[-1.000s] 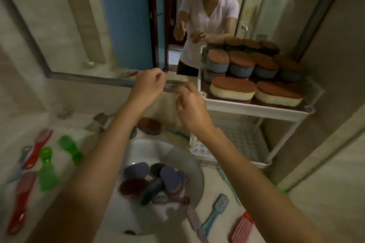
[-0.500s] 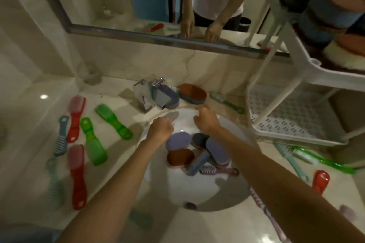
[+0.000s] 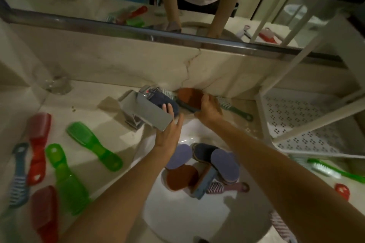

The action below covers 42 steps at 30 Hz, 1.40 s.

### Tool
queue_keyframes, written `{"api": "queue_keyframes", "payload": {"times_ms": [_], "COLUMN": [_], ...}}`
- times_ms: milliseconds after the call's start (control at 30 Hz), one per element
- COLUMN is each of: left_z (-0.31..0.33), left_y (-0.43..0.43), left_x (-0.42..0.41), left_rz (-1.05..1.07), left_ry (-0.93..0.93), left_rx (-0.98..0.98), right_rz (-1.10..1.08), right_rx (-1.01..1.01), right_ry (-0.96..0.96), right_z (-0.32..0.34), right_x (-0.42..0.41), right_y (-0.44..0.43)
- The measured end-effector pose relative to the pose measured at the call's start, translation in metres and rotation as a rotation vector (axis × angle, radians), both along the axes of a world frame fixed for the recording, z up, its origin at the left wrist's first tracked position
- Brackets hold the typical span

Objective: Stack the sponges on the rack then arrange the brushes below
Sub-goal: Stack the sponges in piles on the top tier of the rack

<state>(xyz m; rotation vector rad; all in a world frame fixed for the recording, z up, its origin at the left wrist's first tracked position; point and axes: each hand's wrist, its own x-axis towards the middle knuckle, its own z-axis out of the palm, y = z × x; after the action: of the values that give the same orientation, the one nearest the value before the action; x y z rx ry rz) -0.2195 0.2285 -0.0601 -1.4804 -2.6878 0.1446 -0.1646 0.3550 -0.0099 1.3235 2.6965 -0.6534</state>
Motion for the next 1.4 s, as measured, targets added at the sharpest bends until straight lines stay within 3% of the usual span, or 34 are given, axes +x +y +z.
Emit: {"api": "queue_keyframes", "payload": {"times_ms": [233,300,600,833,967,1400], "left_z": [-0.020,-0.021,-0.005,0.040,0.080,0.245], "left_y": [0.009,0.009,0.010,0.000,-0.006,0.008], "left_x": [-0.013,-0.014,0.014,0.083,0.119,0.242], "left_rz": [0.036,-0.003,-0.084,-0.056,0.077,0.266], "left_ry": [0.038,0.107,0.032,-0.079,-0.215,-0.504], "left_rx": [0.105,0.200,0.591,0.747,0.817,1.497], "right_rz": [0.011,0.001,-0.119,-0.221,-0.200,-0.030], "right_rx": [0.049,0.041,0.052,0.088,0.165,0.334], "right_ry": [-0.020,0.015,0.291,0.405,0.502,0.834], "right_z": [-0.014,-0.013,0.005,0.051,0.080,0.198], "right_x": [-0.004,-0.001,0.037,0.099,0.141,0.279], "right_y": [0.019,0.020,0.006,-0.019,-0.033,-0.024]}}
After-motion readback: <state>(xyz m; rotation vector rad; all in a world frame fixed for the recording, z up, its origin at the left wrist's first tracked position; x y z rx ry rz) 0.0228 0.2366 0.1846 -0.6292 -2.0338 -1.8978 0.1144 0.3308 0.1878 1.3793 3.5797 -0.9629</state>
